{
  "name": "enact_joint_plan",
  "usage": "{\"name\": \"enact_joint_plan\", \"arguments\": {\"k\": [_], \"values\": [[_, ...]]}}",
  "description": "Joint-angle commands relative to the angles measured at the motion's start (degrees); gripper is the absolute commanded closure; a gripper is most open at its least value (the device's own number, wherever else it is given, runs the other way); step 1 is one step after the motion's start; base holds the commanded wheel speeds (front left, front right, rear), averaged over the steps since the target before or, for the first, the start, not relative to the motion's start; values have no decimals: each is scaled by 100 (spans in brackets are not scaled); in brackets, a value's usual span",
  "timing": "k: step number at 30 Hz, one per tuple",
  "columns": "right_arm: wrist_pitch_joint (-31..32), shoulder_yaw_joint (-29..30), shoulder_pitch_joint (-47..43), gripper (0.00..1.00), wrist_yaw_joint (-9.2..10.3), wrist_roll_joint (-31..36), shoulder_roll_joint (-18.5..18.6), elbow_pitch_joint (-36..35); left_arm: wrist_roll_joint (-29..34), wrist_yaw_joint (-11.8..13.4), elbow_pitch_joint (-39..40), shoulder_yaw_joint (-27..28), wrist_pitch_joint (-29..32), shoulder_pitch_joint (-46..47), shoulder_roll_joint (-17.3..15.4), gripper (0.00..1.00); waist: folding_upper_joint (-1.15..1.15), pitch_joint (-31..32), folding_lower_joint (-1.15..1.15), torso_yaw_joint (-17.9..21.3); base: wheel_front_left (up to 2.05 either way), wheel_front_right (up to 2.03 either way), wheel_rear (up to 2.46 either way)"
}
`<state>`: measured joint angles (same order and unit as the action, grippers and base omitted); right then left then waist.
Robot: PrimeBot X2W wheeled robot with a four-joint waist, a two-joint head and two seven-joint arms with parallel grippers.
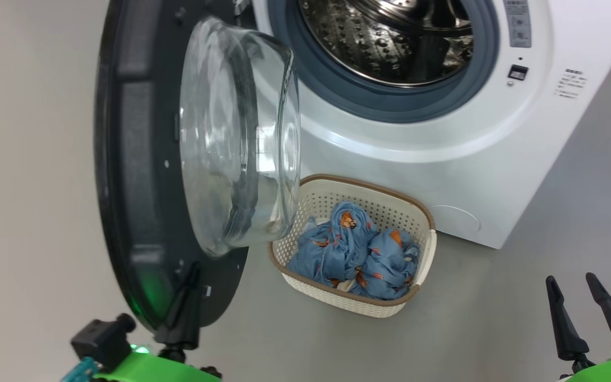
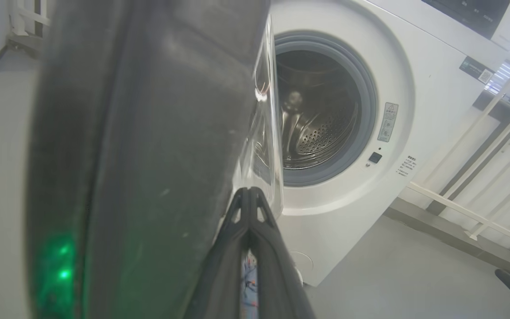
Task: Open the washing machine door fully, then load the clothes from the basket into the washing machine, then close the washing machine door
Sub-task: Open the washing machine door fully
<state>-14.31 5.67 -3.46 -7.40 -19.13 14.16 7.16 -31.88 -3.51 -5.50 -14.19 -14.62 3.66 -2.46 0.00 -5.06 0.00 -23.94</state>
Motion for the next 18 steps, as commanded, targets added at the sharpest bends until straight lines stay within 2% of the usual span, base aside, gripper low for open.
{"name": "enact_joint_plan", "arguments": {"k": [1,18], "values": [[-69,-175,137,0,-9,57,126,-142,62,66,149,344,-38,124,-142,100,0,-28,0,-80,0,0,0],[-69,-222,198,0,-9,75,222,-138,498,-8,-420,1787,-38,880,-469,100,0,-238,0,-181,0,0,0]]}}
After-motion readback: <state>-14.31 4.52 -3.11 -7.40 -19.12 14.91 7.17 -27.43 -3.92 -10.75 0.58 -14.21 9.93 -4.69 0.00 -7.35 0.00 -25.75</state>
